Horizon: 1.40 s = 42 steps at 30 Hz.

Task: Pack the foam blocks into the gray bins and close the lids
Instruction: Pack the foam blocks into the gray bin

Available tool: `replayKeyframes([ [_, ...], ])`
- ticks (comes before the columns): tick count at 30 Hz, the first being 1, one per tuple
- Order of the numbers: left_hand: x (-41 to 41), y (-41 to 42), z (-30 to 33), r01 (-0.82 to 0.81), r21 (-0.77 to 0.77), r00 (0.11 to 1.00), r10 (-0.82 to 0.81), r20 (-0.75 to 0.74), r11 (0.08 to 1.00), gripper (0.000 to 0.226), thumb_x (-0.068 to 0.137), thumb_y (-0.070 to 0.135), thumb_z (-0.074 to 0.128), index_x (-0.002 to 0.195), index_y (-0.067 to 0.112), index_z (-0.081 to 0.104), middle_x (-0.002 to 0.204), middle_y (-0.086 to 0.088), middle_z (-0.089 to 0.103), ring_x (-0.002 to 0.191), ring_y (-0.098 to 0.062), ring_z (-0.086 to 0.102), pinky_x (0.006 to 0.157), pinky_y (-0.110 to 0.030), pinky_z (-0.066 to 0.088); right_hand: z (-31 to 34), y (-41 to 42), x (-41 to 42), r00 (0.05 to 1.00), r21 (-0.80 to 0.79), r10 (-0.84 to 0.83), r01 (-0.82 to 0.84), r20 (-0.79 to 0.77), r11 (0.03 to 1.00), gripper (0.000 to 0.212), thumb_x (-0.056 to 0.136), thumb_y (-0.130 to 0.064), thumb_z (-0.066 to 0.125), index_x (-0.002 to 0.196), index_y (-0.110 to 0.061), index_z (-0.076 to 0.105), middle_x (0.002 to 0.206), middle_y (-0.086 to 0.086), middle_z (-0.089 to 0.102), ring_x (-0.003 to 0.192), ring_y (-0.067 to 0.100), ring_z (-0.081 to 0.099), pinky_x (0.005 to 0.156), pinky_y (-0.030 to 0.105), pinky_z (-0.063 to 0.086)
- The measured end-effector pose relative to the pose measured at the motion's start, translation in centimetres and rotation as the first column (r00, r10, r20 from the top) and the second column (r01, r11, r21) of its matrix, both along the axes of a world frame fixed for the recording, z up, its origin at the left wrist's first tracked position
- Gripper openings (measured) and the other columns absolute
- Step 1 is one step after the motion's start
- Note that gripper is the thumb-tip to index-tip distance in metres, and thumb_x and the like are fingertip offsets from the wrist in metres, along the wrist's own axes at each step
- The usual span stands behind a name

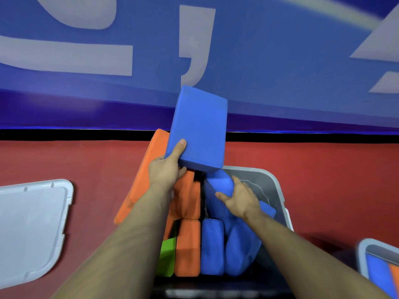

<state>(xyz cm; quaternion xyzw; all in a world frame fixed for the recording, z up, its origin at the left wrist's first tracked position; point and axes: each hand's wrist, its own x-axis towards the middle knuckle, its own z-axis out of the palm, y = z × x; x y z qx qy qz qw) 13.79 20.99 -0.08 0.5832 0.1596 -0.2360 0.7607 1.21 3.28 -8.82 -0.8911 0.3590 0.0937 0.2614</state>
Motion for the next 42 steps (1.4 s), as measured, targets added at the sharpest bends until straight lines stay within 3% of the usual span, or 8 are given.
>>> replayKeyframes([
  [4, 0.1, -0.1, -0.3, -0.006, -0.009, 1.0, 0.006, -0.004, 1.0, 0.05, 0.073, 0.045, 0.088, 0.1, 0.006, 0.073, 0.1, -0.005, 0.078, 0.092, -0.016, 0.075, 0.077, -0.029, 0.061, 0.9, 1.4, -0.4, 0.98, 0.047, -0.111, 0.105, 0.164, 0.993, 0.083, 0.084, -0.054, 0.072, 0.151, -0.019, 0.038, 0.137, 0.012, 0.049, 0.125, 0.035, 0.054, 0.102, 0.044, 0.048],
  [8, 0.0, 0.2, -0.2, 0.008, -0.062, 1.0, -0.008, -0.01, 0.998, 0.052, 0.074, 0.046, 0.087, 0.104, 0.007, 0.072, 0.106, -0.005, 0.077, 0.097, -0.017, 0.075, 0.085, -0.032, 0.061, 1.0, 1.5, -1.1, 0.952, 0.078, -0.221, 0.209, 0.211, 0.975, 0.072, 0.081, -0.053, 0.075, 0.137, -0.014, 0.051, 0.121, 0.012, 0.052, 0.112, 0.034, 0.06, 0.09, 0.037, 0.051],
  [13, 0.2, 0.4, 0.2, -0.007, -0.095, 1.0, 0.004, -0.026, 0.995, 0.043, 0.078, 0.042, 0.086, 0.1, 0.008, 0.07, 0.108, -0.007, 0.076, 0.1, -0.02, 0.074, 0.09, -0.036, 0.06, 1.8, 1.7, -1.5, 0.945, 0.03, -0.216, 0.215, 0.244, 0.976, 0.068, 0.083, -0.055, 0.073, 0.138, -0.021, 0.051, 0.115, 0.002, 0.048, 0.105, 0.029, 0.061, 0.08, 0.033, 0.045],
  [24, 0.1, 0.4, 0.1, 0.006, -0.096, 1.0, -0.008, -0.029, 0.995, 0.047, 0.075, 0.042, 0.088, 0.103, 0.008, 0.071, 0.106, -0.007, 0.077, 0.096, -0.02, 0.076, 0.091, -0.036, 0.06, 4.2, 1.8, -2.5, 0.923, 0.062, -0.247, 0.239, 0.294, 0.969, 0.079, 0.082, -0.059, 0.072, 0.147, -0.023, 0.044, 0.125, 0.0, 0.048, 0.108, 0.025, 0.061, 0.084, 0.036, 0.051],
  [32, -0.4, 0.5, 0.6, 0.008, -0.123, 1.0, -0.01, -0.019, 0.992, 0.043, 0.078, 0.038, 0.086, 0.105, 0.009, 0.07, 0.102, -0.005, 0.078, 0.094, -0.019, 0.076, 0.088, -0.034, 0.06, 5.8, 2.8, -2.8, 0.903, 0.093, -0.233, 0.213, 0.362, 0.973, 0.084, 0.074, -0.056, 0.081, 0.144, -0.024, 0.048, 0.118, -0.005, 0.045, 0.111, 0.023, 0.059, 0.094, 0.042, 0.053],
  [36, -0.6, 0.7, 1.2, 0.006, -0.146, 0.999, -0.012, -0.038, 0.989, 0.039, 0.081, 0.036, 0.084, 0.107, 0.01, 0.069, 0.099, -0.004, 0.079, 0.092, -0.019, 0.077, 0.09, -0.034, 0.06, 5.6, 2.4, -2.5, 0.919, 0.119, -0.281, 0.257, 0.276, 0.959, 0.081, 0.07, -0.058, 0.083, 0.133, -0.016, 0.054, 0.117, -0.001, 0.044, 0.104, 0.026, 0.061, 0.085, 0.039, 0.054],
  [39, -0.5, 0.9, 1.4, 0.005, -0.198, 0.998, -0.016, -0.056, 0.98, 0.039, 0.083, 0.035, 0.082, 0.11, 0.012, 0.068, 0.1, -0.004, 0.079, 0.093, -0.02, 0.076, 0.093, -0.035, 0.058, 5.3, 1.4, -2.4, 0.933, 0.146, -0.308, 0.284, 0.184, 0.948, 0.08, 0.059, -0.07, 0.078, 0.112, -0.013, 0.058, 0.113, 0.006, 0.055, 0.089, 0.026, 0.063, 0.068, 0.035, 0.053],
  [42, -0.2, 1.1, 1.3, -0.007, -0.242, 0.997, -0.011, -0.074, 0.97, 0.04, 0.084, 0.037, 0.081, 0.114, 0.014, 0.067, 0.109, -0.006, 0.077, 0.097, -0.022, 0.076, 0.097, -0.038, 0.057, 5.1, 0.7, -2.5, 0.911, 0.189, -0.367, 0.332, 0.19, 0.924, 0.083, 0.053, -0.073, 0.073, 0.109, -0.014, 0.057, 0.1, 0.005, 0.066, 0.087, 0.027, 0.065, 0.064, 0.036, 0.053],
])
